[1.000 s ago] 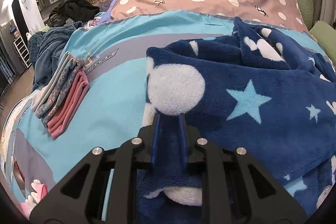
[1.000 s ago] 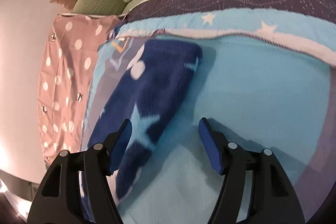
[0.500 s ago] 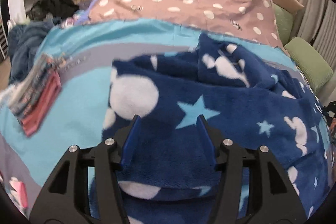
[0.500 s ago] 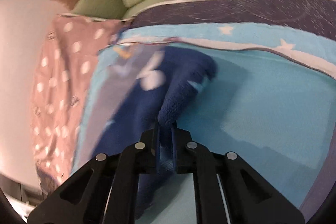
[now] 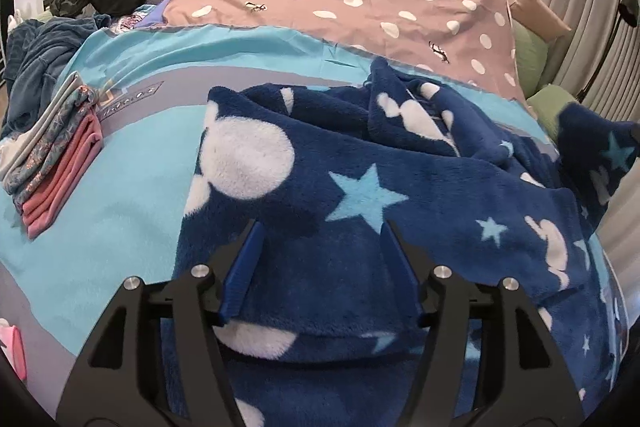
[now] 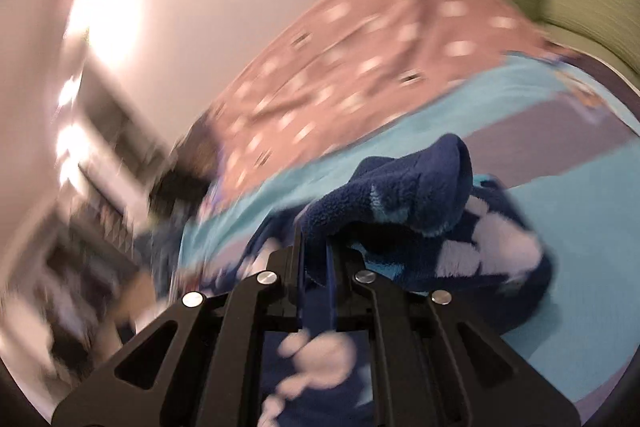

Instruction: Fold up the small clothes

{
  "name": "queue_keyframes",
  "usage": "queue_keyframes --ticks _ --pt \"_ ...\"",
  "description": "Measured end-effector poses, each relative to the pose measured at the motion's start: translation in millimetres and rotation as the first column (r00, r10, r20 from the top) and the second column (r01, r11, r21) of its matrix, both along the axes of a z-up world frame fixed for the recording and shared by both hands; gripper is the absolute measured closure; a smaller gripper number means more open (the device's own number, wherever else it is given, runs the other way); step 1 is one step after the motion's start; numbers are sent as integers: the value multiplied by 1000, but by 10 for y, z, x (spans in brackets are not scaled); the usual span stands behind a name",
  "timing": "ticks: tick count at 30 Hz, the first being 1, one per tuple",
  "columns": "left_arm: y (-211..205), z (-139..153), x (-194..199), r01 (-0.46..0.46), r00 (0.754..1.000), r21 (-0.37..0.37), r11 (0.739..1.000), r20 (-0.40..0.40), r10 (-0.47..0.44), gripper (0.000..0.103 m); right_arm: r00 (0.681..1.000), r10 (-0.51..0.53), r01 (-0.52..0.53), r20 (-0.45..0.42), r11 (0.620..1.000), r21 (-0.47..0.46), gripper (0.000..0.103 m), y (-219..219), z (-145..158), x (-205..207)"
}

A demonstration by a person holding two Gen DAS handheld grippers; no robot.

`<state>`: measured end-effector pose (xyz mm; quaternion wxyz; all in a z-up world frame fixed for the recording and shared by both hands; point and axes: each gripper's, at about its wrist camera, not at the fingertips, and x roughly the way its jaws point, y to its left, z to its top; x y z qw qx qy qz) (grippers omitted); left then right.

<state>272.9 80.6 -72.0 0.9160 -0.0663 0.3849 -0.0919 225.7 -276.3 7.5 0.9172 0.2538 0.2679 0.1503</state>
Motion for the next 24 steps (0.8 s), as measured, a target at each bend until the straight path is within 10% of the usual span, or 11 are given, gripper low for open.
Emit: queue_keyframes --ticks 9,15,24 --pt "12 61 -158 82 997 -116 990 2 -83 36 935 252 -321 -249 901 -292 79 1365 -776 10" --pt "-134 129 -213 154 988 -133 979 22 -152 33 949 221 -281 -223 916 -286 47 1204 -692 -137" --pt "-169 61 -216 147 989 -159 976 3 -149 28 982 71 -101 -175 980 -171 44 974 -604 25"
